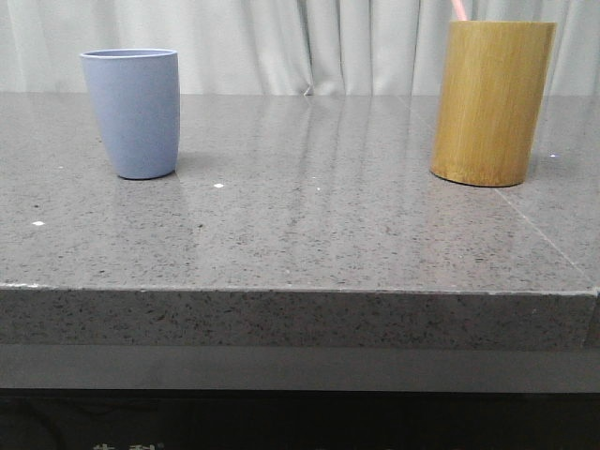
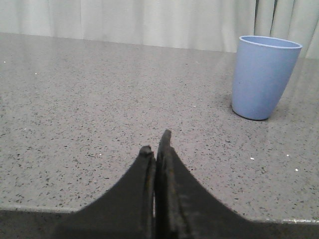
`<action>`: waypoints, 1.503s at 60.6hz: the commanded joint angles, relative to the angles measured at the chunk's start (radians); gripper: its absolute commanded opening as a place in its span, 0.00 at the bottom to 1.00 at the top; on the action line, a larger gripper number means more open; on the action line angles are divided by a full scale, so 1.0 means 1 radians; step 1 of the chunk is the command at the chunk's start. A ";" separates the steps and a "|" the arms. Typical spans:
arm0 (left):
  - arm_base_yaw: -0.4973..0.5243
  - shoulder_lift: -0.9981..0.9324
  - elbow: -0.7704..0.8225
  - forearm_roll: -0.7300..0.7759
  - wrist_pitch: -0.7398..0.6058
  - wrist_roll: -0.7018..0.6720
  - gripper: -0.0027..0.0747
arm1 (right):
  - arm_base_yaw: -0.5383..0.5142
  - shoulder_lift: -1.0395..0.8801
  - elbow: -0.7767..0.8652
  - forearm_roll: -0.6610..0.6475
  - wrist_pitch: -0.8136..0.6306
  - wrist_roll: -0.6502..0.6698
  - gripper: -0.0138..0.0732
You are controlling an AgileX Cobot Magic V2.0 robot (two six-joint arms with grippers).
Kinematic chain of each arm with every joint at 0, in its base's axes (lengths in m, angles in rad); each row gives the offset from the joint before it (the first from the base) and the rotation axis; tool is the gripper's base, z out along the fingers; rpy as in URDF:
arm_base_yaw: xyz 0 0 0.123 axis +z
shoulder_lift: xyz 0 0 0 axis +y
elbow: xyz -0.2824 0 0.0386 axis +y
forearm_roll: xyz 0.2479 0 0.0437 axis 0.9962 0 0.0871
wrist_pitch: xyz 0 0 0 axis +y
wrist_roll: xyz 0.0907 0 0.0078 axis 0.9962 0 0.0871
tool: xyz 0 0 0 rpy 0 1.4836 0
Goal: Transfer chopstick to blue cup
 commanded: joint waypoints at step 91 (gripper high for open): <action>0.003 -0.025 0.003 -0.009 -0.086 -0.003 0.01 | -0.006 -0.021 -0.003 0.004 -0.056 -0.008 0.09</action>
